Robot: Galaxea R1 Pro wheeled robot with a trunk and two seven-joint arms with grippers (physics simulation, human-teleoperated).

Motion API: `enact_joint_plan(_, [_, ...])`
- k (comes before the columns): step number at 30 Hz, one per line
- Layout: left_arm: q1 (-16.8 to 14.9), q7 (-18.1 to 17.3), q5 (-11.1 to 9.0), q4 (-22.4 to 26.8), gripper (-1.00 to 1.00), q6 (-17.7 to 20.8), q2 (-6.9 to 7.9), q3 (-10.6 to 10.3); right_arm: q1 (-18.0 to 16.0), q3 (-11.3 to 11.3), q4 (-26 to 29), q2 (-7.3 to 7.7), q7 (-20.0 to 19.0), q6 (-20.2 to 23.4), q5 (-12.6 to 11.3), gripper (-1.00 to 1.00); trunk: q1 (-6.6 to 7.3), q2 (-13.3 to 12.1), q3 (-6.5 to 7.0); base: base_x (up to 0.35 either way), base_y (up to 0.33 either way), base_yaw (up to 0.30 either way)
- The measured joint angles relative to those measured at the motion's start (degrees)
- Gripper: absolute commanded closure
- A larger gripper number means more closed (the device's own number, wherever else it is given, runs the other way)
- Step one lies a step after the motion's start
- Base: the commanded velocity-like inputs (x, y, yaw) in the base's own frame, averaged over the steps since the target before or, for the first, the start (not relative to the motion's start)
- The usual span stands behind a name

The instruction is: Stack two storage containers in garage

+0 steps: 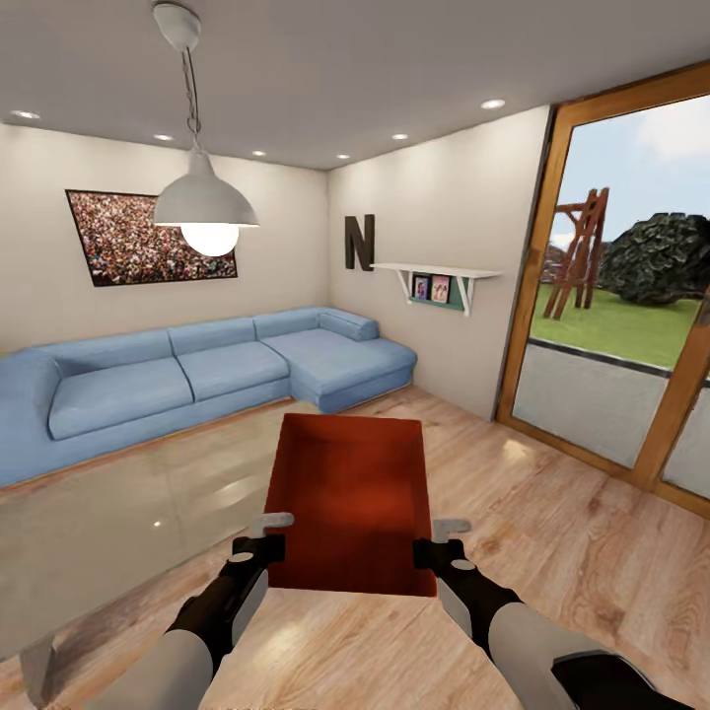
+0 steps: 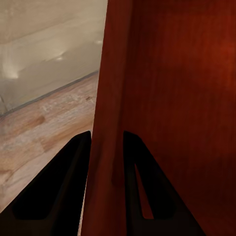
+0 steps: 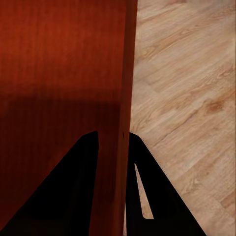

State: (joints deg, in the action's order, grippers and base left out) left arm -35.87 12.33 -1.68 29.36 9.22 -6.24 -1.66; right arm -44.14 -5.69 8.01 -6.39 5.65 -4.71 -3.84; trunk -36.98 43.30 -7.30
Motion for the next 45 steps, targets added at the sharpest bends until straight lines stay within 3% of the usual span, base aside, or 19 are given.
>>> enact_joint_plan(45, [0.0,0.1,0.0,0.5,1.0,0.0,0.0,0.0,0.0,0.1,0.7,0.0,0.0,0.2,0.2,1.0,0.0,0.0,0.0,0.0,0.0,0.272])
